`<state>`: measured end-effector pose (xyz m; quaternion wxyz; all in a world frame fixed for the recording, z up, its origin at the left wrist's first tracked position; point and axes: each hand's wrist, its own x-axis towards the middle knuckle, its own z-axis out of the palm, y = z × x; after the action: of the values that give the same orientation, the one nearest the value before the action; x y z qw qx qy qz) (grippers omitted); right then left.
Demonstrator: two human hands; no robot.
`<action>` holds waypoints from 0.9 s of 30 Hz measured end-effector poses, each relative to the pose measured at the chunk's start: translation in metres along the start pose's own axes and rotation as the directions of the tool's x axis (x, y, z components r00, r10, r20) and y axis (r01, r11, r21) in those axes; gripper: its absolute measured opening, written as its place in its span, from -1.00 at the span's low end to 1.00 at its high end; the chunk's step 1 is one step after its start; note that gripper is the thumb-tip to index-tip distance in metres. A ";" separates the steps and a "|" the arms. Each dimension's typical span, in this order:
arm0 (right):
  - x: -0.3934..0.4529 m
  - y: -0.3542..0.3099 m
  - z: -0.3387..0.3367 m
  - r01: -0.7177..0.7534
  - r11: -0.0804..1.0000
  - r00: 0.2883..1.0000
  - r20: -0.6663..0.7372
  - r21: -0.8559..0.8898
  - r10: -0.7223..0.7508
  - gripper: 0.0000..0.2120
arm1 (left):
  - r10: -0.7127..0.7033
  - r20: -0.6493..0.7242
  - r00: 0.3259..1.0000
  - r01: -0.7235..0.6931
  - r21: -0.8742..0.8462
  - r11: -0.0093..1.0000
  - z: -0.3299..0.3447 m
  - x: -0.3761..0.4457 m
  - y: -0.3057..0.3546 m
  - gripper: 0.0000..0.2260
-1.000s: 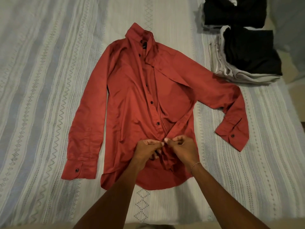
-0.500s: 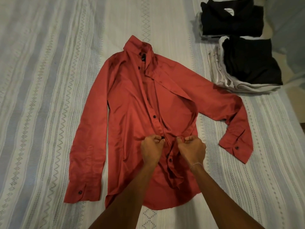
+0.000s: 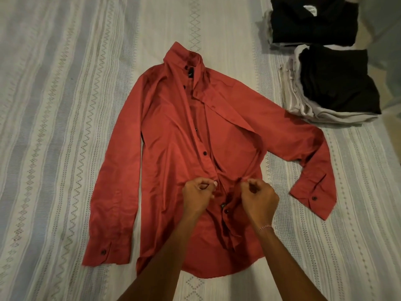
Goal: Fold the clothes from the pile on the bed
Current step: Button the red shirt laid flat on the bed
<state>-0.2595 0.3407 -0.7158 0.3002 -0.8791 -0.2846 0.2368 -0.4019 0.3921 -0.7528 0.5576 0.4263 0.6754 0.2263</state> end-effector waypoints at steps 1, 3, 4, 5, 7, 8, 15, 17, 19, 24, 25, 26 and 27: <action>-0.003 -0.002 0.000 0.046 0.997 0.999 0.017 0.057 -0.047 -0.95 | -0.015 0.006 1.000 0.016 -0.030 0.999 0.000 -0.001 0.003 -0.85; -0.010 -0.006 0.007 0.150 0.983 0.983 0.091 0.105 -0.159 -0.95 | -0.039 0.028 0.999 0.042 -0.103 0.994 -0.003 -0.004 0.009 -0.85; -0.012 -0.008 0.012 0.206 0.973 0.967 0.129 0.102 -0.218 -0.94 | -0.041 0.048 0.998 0.047 -0.128 0.991 -0.005 -0.005 0.013 -0.87; -0.012 -0.010 0.017 0.253 0.962 0.949 0.165 0.105 -0.268 -0.94 | -0.037 0.062 0.997 0.045 -0.141 0.989 -0.007 -0.006 0.016 -0.89; -0.011 -0.015 0.026 0.315 0.942 0.915 0.226 0.116 -0.334 -0.92 | -0.023 0.073 0.997 0.033 -0.145 0.989 -0.011 -0.006 0.019 -0.91; -0.009 -0.017 0.029 0.337 0.935 0.902 0.246 0.113 -0.355 -0.92 | -0.020 0.078 0.997 0.032 -0.148 0.988 -0.013 -0.006 0.020 -0.92; 0.003 -0.007 0.043 0.278 0.936 0.884 0.324 0.218 -0.338 -0.91 | -0.028 0.159 0.987 0.052 -0.148 0.988 -0.022 0.011 0.015 -0.95; 0.006 -0.003 0.046 0.168 0.941 0.892 0.362 0.293 -0.272 -0.86 | -0.057 0.188 0.980 0.088 -0.159 0.983 -0.022 0.017 0.016 -0.95; 0.008 0.000 0.049 0.107 0.926 0.892 0.376 0.361 -0.250 -0.85 | -0.110 0.229 0.967 0.155 -0.185 0.971 -0.023 0.023 0.015 -0.95; 0.006 0.004 0.056 0.026 0.901 0.892 0.397 0.433 -0.216 -0.94 | -0.174 0.293 0.940 0.240 -0.208 0.948 -0.027 0.033 0.009 -0.89; 0.006 0.005 0.058 0.025 0.902 0.895 0.393 0.431 -0.212 -0.94 | -0.175 0.302 0.937 0.244 -0.209 0.947 -0.027 0.034 0.008 -0.87; 0.006 0.006 0.060 0.028 0.903 0.898 0.385 0.429 -0.211 -0.93 | -0.177 0.311 0.934 0.250 -0.212 0.945 -0.028 0.035 0.007 -0.86; 0.006 0.007 0.061 0.036 0.901 0.902 0.375 0.431 -0.215 -0.93 | -0.180 0.316 0.932 0.254 -0.213 0.944 -0.028 0.037 0.006 -0.86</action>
<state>-0.2883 0.3639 -0.7650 0.4274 -0.7043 -0.3421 0.4519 -0.4266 0.4304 -0.7608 0.7220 0.3036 0.5949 0.1807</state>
